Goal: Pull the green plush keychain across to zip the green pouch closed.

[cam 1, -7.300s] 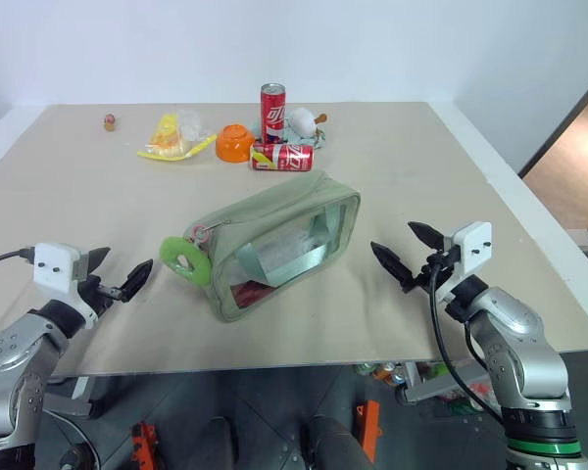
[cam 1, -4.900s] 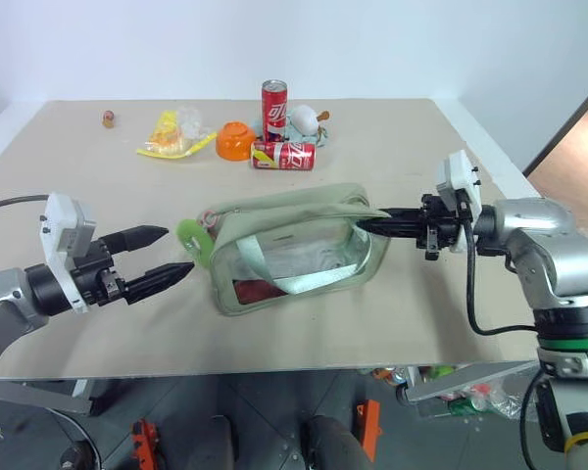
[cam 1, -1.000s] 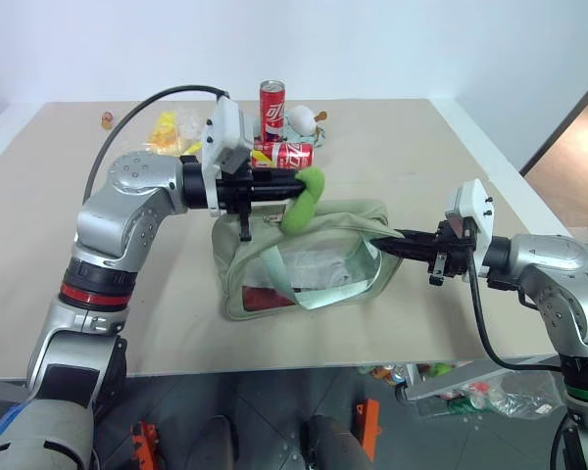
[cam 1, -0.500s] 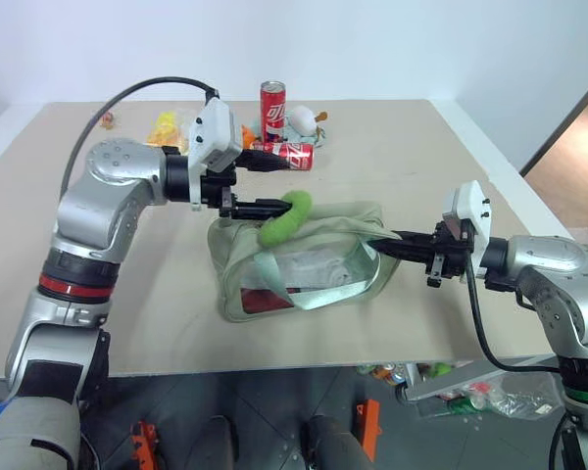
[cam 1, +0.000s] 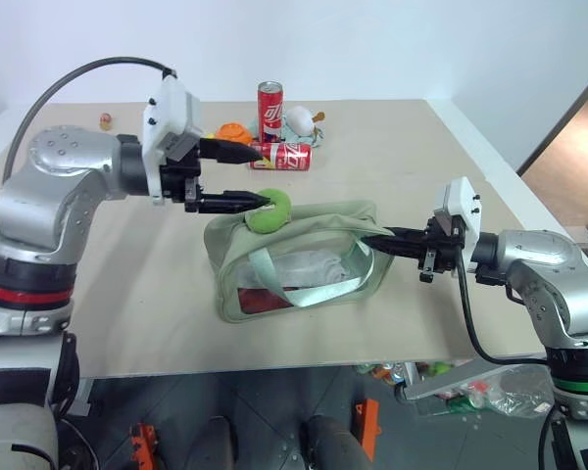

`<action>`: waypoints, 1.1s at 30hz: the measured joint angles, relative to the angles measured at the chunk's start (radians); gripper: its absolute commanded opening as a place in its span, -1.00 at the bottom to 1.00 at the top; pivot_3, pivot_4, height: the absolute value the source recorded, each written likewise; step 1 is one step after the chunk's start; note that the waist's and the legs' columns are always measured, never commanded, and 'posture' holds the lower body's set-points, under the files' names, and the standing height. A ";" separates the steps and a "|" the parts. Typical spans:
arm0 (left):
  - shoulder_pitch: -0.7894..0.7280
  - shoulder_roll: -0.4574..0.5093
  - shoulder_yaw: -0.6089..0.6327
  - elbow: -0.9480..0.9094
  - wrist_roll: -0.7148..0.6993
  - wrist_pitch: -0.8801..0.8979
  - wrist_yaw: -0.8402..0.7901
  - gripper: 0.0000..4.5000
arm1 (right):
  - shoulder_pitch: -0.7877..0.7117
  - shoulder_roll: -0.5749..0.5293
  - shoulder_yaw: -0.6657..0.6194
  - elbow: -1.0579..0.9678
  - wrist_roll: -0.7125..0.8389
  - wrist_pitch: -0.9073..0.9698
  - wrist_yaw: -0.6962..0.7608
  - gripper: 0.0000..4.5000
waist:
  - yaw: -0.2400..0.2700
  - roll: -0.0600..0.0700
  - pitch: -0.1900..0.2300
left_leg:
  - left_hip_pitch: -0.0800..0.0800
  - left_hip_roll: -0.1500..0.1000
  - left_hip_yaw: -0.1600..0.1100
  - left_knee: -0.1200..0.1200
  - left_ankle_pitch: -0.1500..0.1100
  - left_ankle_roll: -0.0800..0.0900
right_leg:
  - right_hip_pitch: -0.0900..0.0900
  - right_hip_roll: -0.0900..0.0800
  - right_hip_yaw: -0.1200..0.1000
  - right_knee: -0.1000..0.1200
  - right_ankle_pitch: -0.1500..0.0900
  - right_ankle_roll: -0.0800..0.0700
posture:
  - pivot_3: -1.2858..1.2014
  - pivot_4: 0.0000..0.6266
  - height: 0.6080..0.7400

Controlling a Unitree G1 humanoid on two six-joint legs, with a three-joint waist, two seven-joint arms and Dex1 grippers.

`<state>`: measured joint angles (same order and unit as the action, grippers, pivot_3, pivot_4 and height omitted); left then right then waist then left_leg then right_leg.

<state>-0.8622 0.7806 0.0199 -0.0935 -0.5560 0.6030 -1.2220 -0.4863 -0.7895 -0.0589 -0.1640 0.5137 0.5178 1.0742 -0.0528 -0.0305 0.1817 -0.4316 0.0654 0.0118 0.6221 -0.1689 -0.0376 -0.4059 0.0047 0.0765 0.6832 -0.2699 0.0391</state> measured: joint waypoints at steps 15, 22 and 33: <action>0.644 -0.031 0.400 -0.554 -0.388 0.294 0.396 0.51 | -0.059 0.021 0.027 0.072 -0.022 -0.018 0.036 -1.00 | 0.000 -0.001 0.000 | 0.004 0.001 0.002 -0.001 0.001 -0.001 | 0.002 -0.001 0.001 0.001 0.000 -0.002 | 0.03 -0.52 1.00; 0.723 -0.086 0.362 -0.591 -0.367 0.240 0.508 0.51 | -0.062 0.023 0.027 0.072 -0.027 -0.013 0.038 -1.00 | 0.002 -0.001 0.000 | 0.005 0.001 0.001 -0.001 0.001 0.000 | 0.002 0.001 0.001 0.001 0.002 -0.003 | 0.03 -0.52 1.00; 0.734 -0.070 0.255 -0.521 -0.235 0.107 0.460 -0.62 | -0.048 0.018 0.019 0.048 -0.024 0.003 0.033 -1.00 | 0.002 -0.001 0.000 | 0.005 0.001 0.003 -0.002 0.001 0.000 | 0.001 0.001 0.003 0.001 0.001 -0.003 | 0.03 -0.52 1.00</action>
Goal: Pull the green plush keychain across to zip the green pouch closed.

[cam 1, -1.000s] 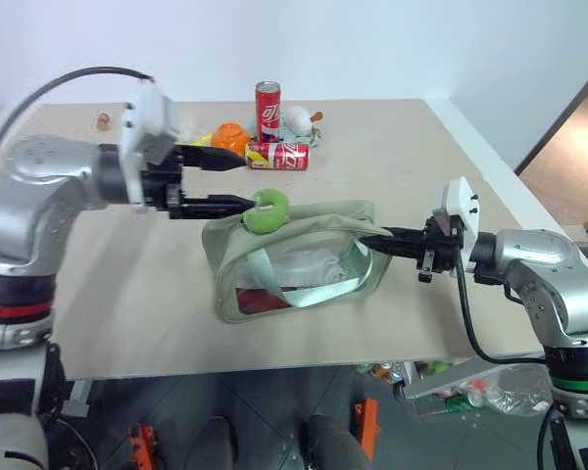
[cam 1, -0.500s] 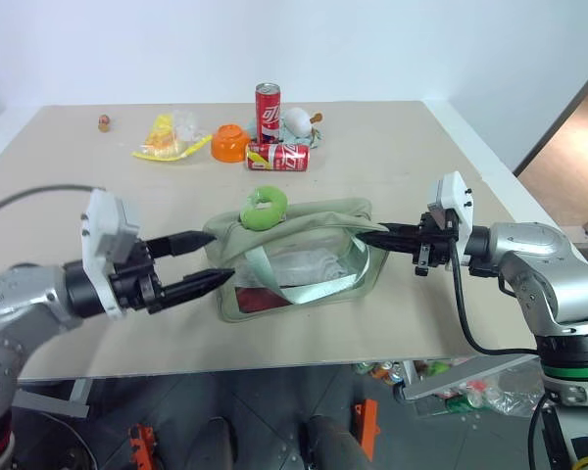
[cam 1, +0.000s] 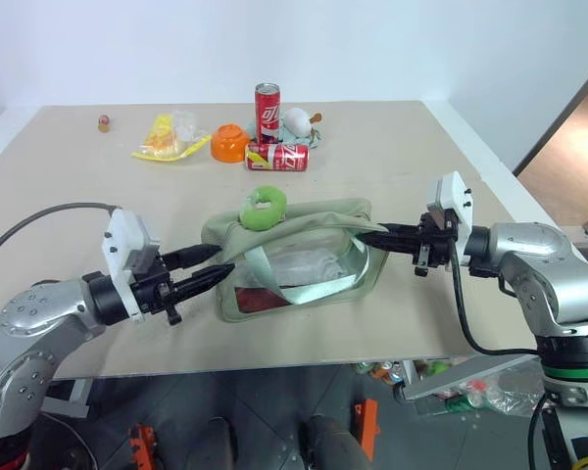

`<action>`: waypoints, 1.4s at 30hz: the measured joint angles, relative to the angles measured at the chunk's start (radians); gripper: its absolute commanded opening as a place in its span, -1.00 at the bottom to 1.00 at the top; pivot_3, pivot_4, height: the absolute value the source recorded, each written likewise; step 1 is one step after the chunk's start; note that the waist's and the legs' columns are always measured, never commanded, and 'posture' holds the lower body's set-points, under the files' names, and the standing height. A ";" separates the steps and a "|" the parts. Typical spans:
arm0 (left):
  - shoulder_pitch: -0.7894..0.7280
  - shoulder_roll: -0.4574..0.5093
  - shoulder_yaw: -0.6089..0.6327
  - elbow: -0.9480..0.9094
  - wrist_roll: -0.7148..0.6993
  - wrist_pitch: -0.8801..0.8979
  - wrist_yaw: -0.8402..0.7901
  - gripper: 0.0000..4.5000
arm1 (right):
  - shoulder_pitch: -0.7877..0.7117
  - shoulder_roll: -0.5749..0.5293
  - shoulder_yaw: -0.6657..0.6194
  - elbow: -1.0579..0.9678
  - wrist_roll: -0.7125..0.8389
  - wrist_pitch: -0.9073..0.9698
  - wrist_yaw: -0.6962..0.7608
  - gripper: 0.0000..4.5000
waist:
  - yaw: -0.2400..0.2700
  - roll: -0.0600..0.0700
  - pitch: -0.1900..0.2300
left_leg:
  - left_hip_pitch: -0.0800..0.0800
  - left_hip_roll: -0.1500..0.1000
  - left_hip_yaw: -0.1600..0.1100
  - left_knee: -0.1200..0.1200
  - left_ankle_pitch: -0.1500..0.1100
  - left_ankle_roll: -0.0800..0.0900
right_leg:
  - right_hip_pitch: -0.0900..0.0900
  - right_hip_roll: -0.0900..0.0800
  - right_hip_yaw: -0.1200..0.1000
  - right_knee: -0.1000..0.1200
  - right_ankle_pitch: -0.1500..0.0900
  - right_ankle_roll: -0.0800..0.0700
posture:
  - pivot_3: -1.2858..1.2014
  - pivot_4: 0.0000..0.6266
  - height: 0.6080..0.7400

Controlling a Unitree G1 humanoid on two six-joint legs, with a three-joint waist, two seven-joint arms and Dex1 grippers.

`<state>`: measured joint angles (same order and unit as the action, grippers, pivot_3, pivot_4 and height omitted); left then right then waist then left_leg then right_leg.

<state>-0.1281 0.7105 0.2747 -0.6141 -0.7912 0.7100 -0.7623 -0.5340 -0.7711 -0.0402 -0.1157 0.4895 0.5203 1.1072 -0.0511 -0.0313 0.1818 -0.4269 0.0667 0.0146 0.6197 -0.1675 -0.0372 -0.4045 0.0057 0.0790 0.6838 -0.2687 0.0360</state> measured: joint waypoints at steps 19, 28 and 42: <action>-0.028 0.082 -0.049 0.085 0.042 -0.100 -0.139 -1.00 | -0.265 -0.220 -0.008 0.062 0.113 0.261 0.116 0.87 | 0.000 0.001 0.001 | 0.001 0.000 0.006 -0.001 0.000 0.000 | -0.002 -0.001 0.003 -0.001 -0.002 -0.004 | 0.03 -0.52 1.00; -0.044 0.083 -0.085 0.101 0.047 -0.127 -0.151 -1.00 | -0.497 0.172 0.160 0.190 0.012 0.081 0.056 0.98 | 0.006 0.000 0.000 | -0.001 0.000 0.005 -0.001 0.000 0.000 | -0.003 -0.002 0.003 -0.001 -0.001 0.002 | 0.03 -0.52 1.00; -0.042 0.082 -0.101 0.099 0.046 -0.145 -0.139 -1.00 | -0.512 0.271 0.248 0.384 -0.090 -0.033 0.210 0.98 | 0.011 0.000 0.000 | -0.004 -0.004 0.002 -0.001 -0.001 0.001 | -0.002 -0.007 -0.002 -0.002 0.000 -0.003 | 0.03 -0.52 1.00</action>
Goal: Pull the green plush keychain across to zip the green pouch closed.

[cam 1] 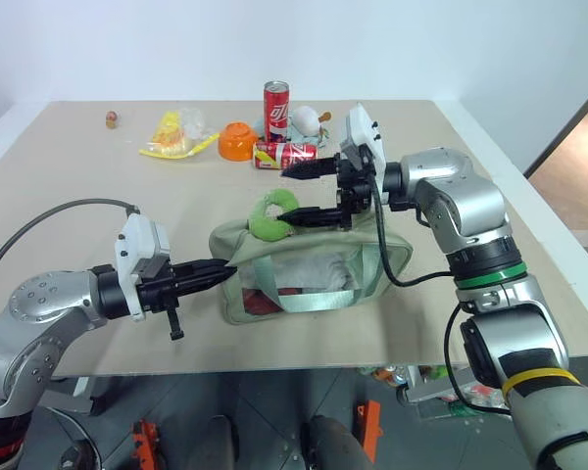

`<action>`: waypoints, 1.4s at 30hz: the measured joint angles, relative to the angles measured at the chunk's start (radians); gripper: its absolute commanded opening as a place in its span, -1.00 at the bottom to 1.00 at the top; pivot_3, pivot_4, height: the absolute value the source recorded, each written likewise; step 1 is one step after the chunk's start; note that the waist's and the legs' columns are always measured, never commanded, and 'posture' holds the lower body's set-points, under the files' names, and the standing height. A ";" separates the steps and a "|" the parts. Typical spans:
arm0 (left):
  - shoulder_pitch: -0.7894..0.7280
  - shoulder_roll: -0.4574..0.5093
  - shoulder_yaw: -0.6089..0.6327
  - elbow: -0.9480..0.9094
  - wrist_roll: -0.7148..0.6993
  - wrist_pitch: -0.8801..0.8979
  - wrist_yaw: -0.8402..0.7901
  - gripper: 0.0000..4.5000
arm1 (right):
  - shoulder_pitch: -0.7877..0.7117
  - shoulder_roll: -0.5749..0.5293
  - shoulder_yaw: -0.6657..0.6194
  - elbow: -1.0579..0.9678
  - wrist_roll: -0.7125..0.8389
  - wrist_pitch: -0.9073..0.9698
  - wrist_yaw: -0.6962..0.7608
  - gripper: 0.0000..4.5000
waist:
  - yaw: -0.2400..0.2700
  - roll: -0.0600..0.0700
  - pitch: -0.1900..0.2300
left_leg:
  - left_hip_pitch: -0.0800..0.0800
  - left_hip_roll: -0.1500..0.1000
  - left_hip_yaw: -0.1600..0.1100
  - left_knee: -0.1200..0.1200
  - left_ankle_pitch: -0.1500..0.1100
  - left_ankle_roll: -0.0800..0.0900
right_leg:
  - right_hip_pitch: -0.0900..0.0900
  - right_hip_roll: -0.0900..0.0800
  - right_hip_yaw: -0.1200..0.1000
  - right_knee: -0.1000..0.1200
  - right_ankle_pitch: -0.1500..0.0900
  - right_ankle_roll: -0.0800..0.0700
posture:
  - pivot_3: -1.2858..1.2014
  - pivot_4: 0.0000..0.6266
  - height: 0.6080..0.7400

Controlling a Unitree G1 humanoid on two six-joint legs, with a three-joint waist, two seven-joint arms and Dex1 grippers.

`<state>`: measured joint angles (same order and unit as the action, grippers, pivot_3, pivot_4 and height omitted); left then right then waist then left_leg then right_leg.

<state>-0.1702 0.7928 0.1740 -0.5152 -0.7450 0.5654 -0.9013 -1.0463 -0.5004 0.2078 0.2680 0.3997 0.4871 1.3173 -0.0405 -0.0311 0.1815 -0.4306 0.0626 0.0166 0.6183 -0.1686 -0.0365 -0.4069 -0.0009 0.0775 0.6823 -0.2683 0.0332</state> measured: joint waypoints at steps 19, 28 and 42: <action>-0.016 0.004 -0.008 0.030 0.031 -0.023 -0.017 -1.00 | 0.018 0.015 -0.021 -0.073 0.058 0.091 0.010 -0.97 | -0.004 0.000 0.000 | 0.000 0.001 0.000 0.000 0.000 0.000 | 0.000 0.001 0.000 0.000 -0.001 0.002 | 0.03 -0.52 1.00; -0.082 -0.009 -0.029 0.080 0.072 -0.021 0.014 -1.00 | 0.025 0.006 -0.120 -0.088 0.080 0.076 -0.052 -0.97 | -0.004 0.000 0.000 | 0.000 0.001 -0.001 0.000 0.000 0.000 | 0.000 0.001 0.000 0.000 -0.002 0.004 | 0.03 -0.52 1.00; -0.203 -0.096 -0.091 0.187 0.194 -0.085 0.067 -1.00 | -0.024 -0.105 -0.222 -0.076 0.078 0.006 -0.138 -0.97 | -0.003 0.001 0.000 | -0.002 0.000 -0.001 0.000 0.000 0.000 | -0.001 0.001 0.000 0.000 0.000 0.000 | 0.03 -0.52 1.00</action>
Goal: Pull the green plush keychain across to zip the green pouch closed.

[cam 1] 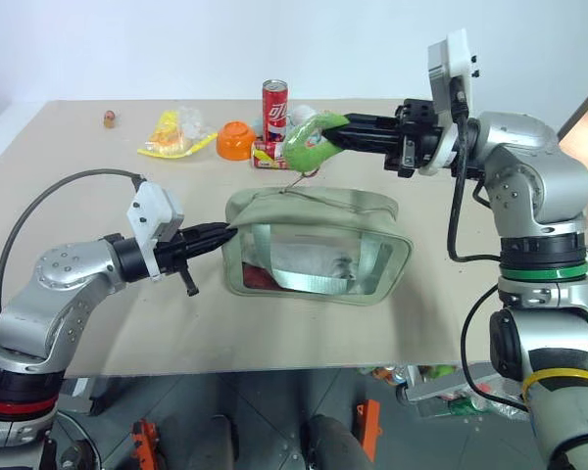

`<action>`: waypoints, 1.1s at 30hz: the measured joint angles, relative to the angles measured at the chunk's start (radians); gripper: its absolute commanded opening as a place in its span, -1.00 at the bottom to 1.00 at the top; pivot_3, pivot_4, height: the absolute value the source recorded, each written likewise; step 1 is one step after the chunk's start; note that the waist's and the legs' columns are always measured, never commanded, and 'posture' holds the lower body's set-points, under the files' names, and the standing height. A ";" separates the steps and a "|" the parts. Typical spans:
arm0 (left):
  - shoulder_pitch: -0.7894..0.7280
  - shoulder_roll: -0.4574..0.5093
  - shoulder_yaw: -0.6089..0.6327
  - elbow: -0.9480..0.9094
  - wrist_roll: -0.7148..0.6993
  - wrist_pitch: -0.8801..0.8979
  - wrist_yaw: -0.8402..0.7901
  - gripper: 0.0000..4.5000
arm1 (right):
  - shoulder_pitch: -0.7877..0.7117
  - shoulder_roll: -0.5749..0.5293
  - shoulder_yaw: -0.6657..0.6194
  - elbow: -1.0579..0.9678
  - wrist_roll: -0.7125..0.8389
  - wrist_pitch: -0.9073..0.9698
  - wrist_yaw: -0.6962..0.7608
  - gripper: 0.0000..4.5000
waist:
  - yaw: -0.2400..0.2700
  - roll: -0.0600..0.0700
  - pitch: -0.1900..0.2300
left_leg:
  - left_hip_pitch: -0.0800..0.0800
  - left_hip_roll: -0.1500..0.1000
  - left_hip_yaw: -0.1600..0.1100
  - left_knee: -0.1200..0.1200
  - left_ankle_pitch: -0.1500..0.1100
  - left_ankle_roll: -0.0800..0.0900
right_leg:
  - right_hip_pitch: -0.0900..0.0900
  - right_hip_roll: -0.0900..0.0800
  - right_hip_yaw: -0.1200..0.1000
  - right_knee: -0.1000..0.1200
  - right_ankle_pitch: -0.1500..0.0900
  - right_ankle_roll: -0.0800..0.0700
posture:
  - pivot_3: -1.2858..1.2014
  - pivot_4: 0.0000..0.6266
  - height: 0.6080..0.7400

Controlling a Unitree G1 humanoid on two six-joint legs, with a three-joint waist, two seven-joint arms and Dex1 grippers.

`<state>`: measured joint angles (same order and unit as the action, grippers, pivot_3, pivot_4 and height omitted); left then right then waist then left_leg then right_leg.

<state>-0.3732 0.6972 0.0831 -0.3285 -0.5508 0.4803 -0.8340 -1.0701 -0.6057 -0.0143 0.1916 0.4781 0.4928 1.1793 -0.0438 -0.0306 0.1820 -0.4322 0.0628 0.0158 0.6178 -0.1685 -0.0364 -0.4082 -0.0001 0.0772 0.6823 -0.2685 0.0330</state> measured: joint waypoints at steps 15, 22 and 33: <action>-0.025 -0.064 -0.007 0.034 0.077 -0.045 0.109 -1.00 | 0.220 -0.148 -0.151 0.133 -0.138 -0.177 -0.269 -0.97 | -0.004 0.000 0.000 | 0.000 -0.001 0.000 -0.001 0.000 0.000 | 0.000 -0.001 0.001 0.000 0.000 0.000 | 0.03 -0.52 1.00; -0.023 -0.091 -0.009 0.032 0.109 -0.047 0.133 -1.00 | 0.441 -0.055 -0.133 -0.079 -0.171 -0.094 -0.448 -0.97 | -0.004 0.001 0.000 | 0.001 -0.001 0.000 0.000 0.000 0.000 | 0.000 0.000 0.002 0.001 0.000 0.001 | 0.03 -0.52 1.00; 0.003 -0.100 -0.010 0.002 0.112 -0.040 0.162 -1.00 | 0.672 0.045 0.028 -0.187 -0.332 -0.126 -0.597 -0.97 | -0.007 -0.002 -0.002 | 0.005 0.001 0.002 0.000 0.001 -0.001 | 0.003 0.003 0.004 0.001 0.000 0.006 | 0.03 -0.52 1.00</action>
<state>-0.3706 0.5973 0.0728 -0.3265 -0.4388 0.4406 -0.6722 -0.3982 -0.5605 0.0139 0.0051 0.1463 0.3672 0.5825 -0.0503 -0.0327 0.1804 -0.4268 0.0639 0.0175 0.6178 -0.1672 -0.0370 -0.4054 0.0031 0.0817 0.6829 -0.2682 0.0389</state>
